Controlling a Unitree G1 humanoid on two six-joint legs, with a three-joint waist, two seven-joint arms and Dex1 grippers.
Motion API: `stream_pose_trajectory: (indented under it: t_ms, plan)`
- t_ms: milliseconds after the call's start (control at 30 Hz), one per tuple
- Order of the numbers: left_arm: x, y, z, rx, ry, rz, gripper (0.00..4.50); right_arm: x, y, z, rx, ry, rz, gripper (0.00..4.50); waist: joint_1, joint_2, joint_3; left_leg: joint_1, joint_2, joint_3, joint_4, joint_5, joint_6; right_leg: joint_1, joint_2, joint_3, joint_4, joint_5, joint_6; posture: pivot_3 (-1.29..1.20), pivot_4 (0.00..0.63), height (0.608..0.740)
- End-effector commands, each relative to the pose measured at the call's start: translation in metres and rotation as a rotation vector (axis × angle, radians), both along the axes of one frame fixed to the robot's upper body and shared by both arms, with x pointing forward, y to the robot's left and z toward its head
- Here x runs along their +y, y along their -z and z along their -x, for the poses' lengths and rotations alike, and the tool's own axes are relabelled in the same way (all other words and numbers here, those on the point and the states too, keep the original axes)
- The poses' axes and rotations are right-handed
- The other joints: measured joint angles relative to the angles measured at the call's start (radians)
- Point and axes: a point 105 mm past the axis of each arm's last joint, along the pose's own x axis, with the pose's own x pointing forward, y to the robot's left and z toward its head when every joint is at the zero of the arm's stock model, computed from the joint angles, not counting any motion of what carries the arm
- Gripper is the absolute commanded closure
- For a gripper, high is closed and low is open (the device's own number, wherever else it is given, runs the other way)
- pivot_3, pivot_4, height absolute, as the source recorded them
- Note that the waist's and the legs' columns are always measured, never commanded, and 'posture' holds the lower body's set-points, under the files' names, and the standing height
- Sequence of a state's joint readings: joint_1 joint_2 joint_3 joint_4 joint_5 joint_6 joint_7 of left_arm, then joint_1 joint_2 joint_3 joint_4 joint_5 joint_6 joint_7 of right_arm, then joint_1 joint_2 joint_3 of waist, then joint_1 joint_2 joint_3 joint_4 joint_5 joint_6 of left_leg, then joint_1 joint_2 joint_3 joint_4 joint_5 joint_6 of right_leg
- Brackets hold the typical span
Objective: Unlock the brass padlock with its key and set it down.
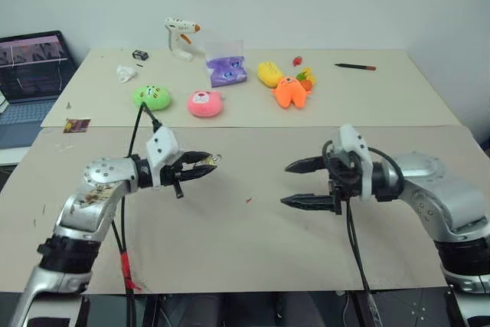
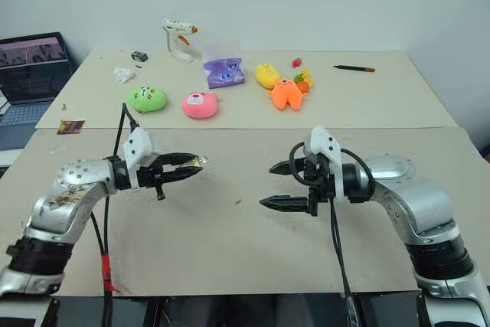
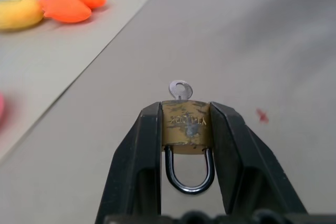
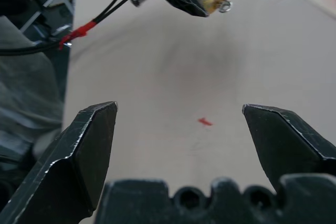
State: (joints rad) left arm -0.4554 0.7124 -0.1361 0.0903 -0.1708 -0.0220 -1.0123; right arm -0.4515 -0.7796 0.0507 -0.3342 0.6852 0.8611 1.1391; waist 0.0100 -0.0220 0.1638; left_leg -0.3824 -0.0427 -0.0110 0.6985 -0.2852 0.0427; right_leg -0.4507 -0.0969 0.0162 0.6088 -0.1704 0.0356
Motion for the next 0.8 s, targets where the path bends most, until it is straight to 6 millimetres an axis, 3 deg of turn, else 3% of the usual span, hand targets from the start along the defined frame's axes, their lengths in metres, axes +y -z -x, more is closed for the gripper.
stream_pose_trajectory:
  t_ms: [33,100,233,467,633,800]
  plan:
    - [-0.007,-0.024,-0.007,-0.605,0.091,-0.238,3.66,-0.001,-0.002,0.009,0.143,-0.01,-0.074,0.0,0.001,0.0,0.0,0.0,0.0,0.0,0.0,0.0,0.0,-0.001,0.0,0.0,0.0,0.0,0.0,0.0,0.15,0.739]
    - [-0.016,-0.043,0.003,-0.846,0.11,-0.176,3.66,0.0,-0.001,0.008,0.217,0.013,-0.126,0.0,0.001,-0.001,0.0,-0.004,0.0,0.0,0.0,0.0,0.0,-0.005,-0.002,0.0,0.0,0.001,-0.001,0.0,0.15,0.739]
    - [-0.034,-0.036,0.033,-1.027,0.215,-0.103,3.66,0.0,-0.001,0.003,0.317,0.073,-0.207,0.0,0.002,-0.001,0.0,-0.005,0.0,0.0,-0.002,0.0,0.0,-0.007,-0.008,0.0,0.0,0.003,0.0,0.0,0.15,0.739]
    - [-0.06,-0.02,0.07,-1.005,0.201,0.047,3.66,0.006,-0.006,-0.001,0.318,0.119,-0.271,0.0,0.003,-0.001,0.0,-0.006,-0.003,0.002,-0.002,-0.002,0.003,-0.007,-0.01,-0.004,0.001,0.004,0.003,0.0,0.15,0.739]
    - [-0.057,-0.014,0.081,-0.95,0.155,0.073,3.66,0.007,-0.017,-0.009,0.156,0.122,-0.266,0.0,0.001,0.0,0.0,-0.004,-0.005,0.002,0.0,-0.002,0.003,-0.005,-0.01,-0.005,0.001,0.004,0.003,0.0,0.15,0.739]
    - [-0.064,-0.012,0.09,-0.948,0.166,0.09,3.66,0.014,-0.02,-0.003,0.142,0.072,-0.288,0.0,-0.001,0.0,0.0,-0.003,-0.005,0.003,0.0,-0.002,0.003,-0.005,-0.01,-0.005,0.002,0.004,0.003,0.0,0.15,0.739]
